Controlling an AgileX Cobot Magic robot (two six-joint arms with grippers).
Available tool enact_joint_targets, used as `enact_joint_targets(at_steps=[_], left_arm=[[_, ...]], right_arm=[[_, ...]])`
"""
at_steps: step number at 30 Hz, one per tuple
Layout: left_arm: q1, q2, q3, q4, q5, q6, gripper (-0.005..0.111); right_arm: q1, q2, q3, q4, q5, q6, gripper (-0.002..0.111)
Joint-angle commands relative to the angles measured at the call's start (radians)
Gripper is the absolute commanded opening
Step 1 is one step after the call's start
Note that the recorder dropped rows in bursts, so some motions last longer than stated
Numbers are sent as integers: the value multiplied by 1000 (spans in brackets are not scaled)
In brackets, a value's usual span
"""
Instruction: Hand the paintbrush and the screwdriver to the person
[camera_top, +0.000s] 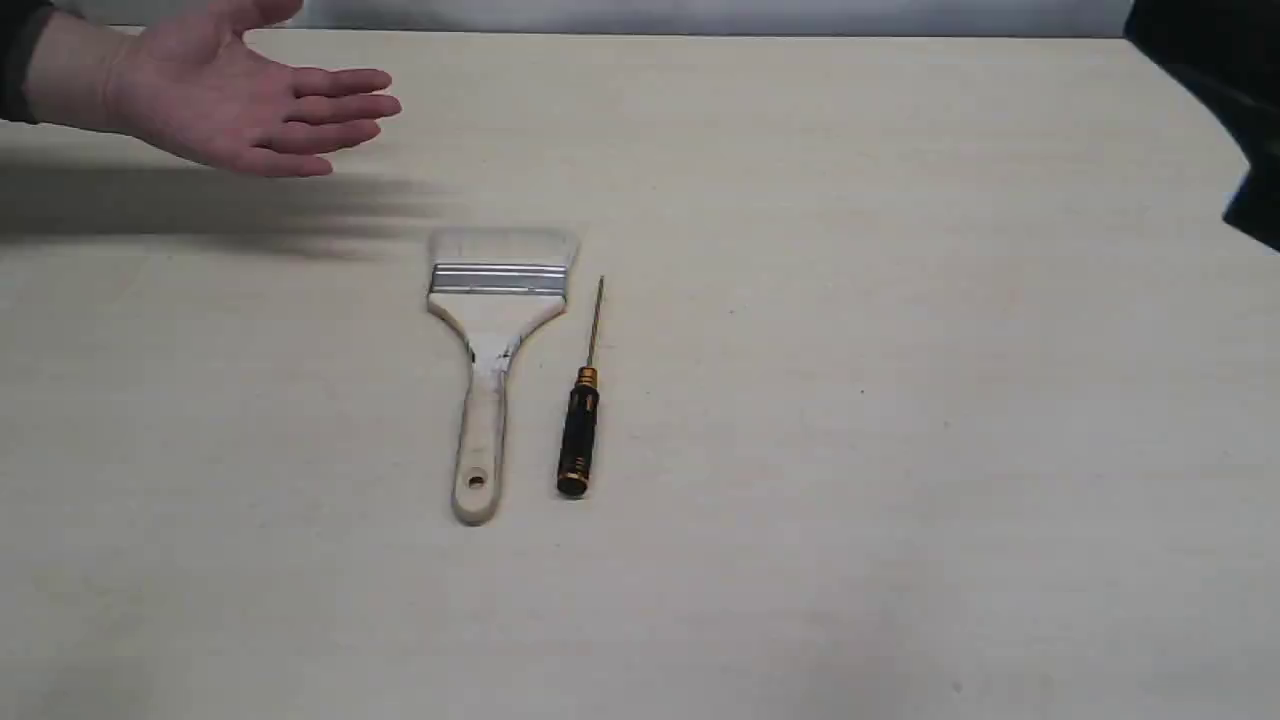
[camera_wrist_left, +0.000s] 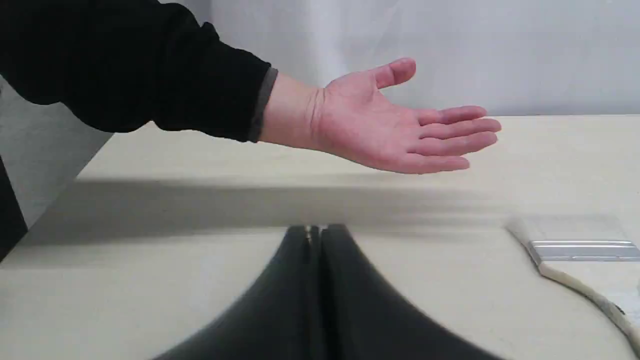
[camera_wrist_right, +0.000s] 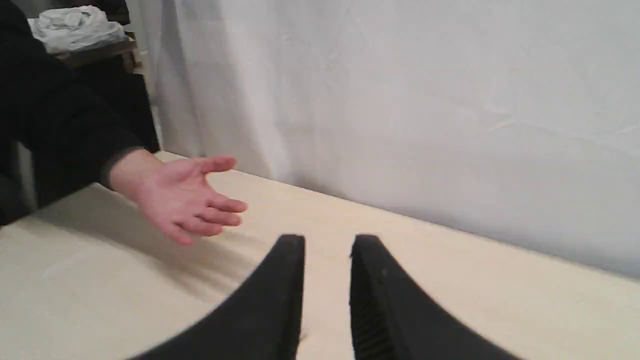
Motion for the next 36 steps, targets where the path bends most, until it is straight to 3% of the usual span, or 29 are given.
enact_joint_targets(at_steps=[1, 4, 10, 14, 21, 24, 27, 31, 36], left_arm=[[-8, -2, 2, -2, -6, -2, 0], [-8, -2, 2, -2, -6, -2, 0], [-8, -2, 2, -2, -6, -2, 0], [-8, -2, 2, -2, -6, -2, 0], [-8, -2, 2, -2, -6, -2, 0], [-8, -2, 2, -2, -6, -2, 0], [-8, -2, 2, -4, -3, -2, 0], [-8, -2, 2, -4, -5, -2, 0], [-8, -2, 2, -4, -5, -2, 0]], right_arm=[[-4, 78, -27, 84, 34, -342, 20], [-4, 136, -29, 75, 67, -585, 20], [-4, 160, -40, 175, 220, -744, 20], [-4, 164, -65, 175, 275, -1025, 20], [11, 229, -132, 254, 317, -1009, 20], [99, 275, -166, 318, 398, -887, 20], [227, 357, -233, 457, 573, -772, 30], [426, 503, -312, 574, 715, -771, 45], [637, 691, -414, 730, 859, -769, 51]])
